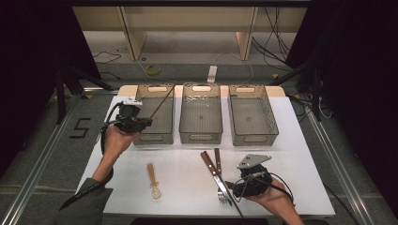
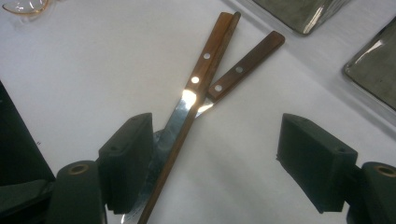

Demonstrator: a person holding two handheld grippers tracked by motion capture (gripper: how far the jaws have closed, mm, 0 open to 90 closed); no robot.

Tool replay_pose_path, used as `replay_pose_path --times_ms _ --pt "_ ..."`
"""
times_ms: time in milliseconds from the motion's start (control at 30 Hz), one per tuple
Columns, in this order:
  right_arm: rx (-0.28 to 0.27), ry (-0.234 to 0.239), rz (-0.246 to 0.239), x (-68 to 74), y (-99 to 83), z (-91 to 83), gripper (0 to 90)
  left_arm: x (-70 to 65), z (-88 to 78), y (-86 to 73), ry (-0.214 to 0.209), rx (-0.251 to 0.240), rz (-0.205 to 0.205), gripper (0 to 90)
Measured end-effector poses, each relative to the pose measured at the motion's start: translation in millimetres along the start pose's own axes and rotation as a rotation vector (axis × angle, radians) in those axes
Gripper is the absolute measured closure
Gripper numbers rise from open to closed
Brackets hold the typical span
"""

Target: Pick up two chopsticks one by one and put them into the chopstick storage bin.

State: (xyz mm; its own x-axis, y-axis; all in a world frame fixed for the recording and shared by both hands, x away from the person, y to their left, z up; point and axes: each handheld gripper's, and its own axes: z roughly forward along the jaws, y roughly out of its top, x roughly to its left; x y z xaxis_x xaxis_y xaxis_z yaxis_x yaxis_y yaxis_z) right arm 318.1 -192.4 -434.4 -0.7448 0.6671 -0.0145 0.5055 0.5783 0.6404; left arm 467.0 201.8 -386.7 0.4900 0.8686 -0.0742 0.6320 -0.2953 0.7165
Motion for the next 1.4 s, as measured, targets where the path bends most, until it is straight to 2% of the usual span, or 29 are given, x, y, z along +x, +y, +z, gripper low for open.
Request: replay_pose_path --times_ms 133,267,400,600,633,833,867,900,967,1000,1033,1067,1200,1300,1400 --pt "0.006 0.001 0.002 -0.3 -1.2 0.5 27.8 7.5 4.1 3.4 0.012 -0.002 -0.030 83.5" --pt "0.007 0.004 0.002 -0.1 -1.5 1.0 27.8 11.9 9.3 5.9 0.030 0.010 -0.030 83.4" --pt "0.009 0.007 -0.001 0.8 -1.7 0.8 27.4 19.4 16.7 6.9 0.046 0.019 -0.059 83.4" --pt "0.016 0.010 0.003 0.7 -2.1 1.6 26.7 28.7 25.5 7.9 0.068 0.040 -0.080 83.3" --pt "0.017 0.011 0.003 0.8 -2.1 1.6 26.5 32.0 28.4 7.1 0.076 0.044 -0.099 83.2" --pt "0.012 0.014 0.002 0.3 -2.4 0.9 26.4 36.8 32.9 4.3 0.094 0.055 -0.111 82.1" --pt "0.013 0.015 0.001 -0.1 -2.5 1.0 26.4 37.4 33.4 4.3 0.094 0.055 -0.131 70.0" --pt "0.014 0.015 0.001 -0.1 -2.5 1.1 26.4 36.9 32.8 5.2 0.080 0.060 -0.157 63.1" --pt "0.014 0.015 0.001 -0.2 -2.6 1.0 26.3 36.3 30.5 5.9 0.076 0.064 -0.152 53.7" --pt "0.014 0.015 0.001 -0.2 -2.6 1.0 26.3 35.0 26.7 6.5 0.072 0.054 -0.167 53.7" --pt "0.015 0.012 0.007 -0.4 -2.7 0.4 26.3 34.0 22.4 6.5 0.060 0.040 -0.194 46.0" --pt "0.014 0.013 0.007 -1.1 -2.9 0.1 26.3 32.6 17.6 6.1 0.041 0.027 -0.206 44.0" --pt "0.013 0.009 0.019 -2.6 -2.9 -0.5 26.2 21.6 0.4 1.5 0.018 0.006 -0.188 37.0" --pt "0.024 0.006 0.020 -3.4 -3.4 -0.7 27.1 13.2 -10.8 -4.8 -0.014 -0.032 -0.189 31.6" --pt "0.037 0.005 0.030 -4.4 -3.7 0.4 28.3 4.7 -20.2 -13.8 -0.061 -0.082 -0.212 28.4"
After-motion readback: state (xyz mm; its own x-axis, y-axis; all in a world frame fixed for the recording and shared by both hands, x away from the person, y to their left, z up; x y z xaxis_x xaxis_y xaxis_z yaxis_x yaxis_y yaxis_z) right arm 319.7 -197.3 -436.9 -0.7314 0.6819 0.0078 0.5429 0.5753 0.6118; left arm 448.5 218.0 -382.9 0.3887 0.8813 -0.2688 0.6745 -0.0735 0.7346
